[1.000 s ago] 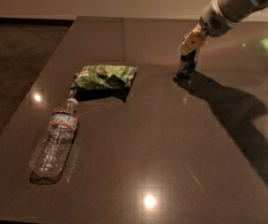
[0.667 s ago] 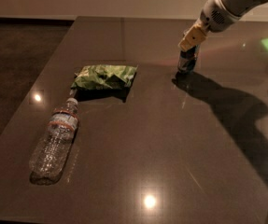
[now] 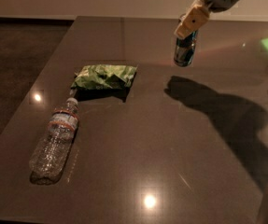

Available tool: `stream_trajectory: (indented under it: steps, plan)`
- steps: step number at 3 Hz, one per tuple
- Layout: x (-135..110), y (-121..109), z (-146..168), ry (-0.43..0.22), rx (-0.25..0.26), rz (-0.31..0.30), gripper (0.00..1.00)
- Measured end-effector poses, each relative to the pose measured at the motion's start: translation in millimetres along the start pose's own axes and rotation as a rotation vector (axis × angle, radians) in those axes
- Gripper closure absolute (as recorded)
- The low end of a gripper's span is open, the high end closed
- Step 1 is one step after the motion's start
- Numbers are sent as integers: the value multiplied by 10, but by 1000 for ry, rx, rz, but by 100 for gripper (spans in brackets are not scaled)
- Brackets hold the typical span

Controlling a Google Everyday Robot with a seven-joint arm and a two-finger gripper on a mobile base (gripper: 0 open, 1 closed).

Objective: Pick redbull can

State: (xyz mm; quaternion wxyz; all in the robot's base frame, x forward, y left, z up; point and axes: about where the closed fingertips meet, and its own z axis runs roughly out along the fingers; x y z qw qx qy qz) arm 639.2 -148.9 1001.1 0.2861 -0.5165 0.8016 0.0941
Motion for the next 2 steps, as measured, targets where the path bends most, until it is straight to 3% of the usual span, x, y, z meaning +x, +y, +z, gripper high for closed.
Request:
stream_trajectory:
  steps: [1, 2]
  plan:
    - [-120, 172, -114, -11, -35, -35, 100]
    - [-121, 176, -114, -10, -36, -35, 100]
